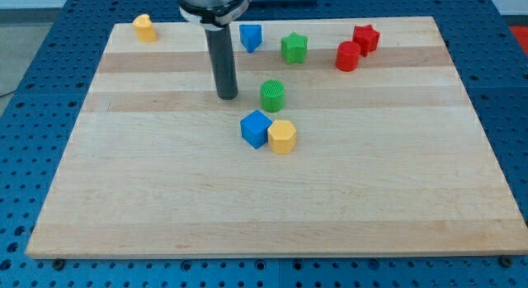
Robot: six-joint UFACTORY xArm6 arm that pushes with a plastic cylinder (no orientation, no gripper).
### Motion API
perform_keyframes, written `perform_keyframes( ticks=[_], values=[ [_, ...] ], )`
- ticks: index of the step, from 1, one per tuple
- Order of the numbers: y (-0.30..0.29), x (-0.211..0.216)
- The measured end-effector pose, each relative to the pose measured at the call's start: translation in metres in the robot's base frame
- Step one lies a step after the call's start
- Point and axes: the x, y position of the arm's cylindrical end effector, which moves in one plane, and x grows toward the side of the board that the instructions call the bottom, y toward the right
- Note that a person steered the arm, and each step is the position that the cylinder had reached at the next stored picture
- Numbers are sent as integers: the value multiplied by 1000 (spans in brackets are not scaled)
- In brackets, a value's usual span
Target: Push the green circle diagonal to the bottom left of the red blocks
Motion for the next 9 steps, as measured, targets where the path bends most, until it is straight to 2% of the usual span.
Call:
perform_keyframes(
  ticks=[1,2,3,5,6,7,9],
  values=[
    [75,-3],
    [87,2],
    [36,16],
    [16,26],
    [4,54],
    [32,60],
    [106,36]
  ],
)
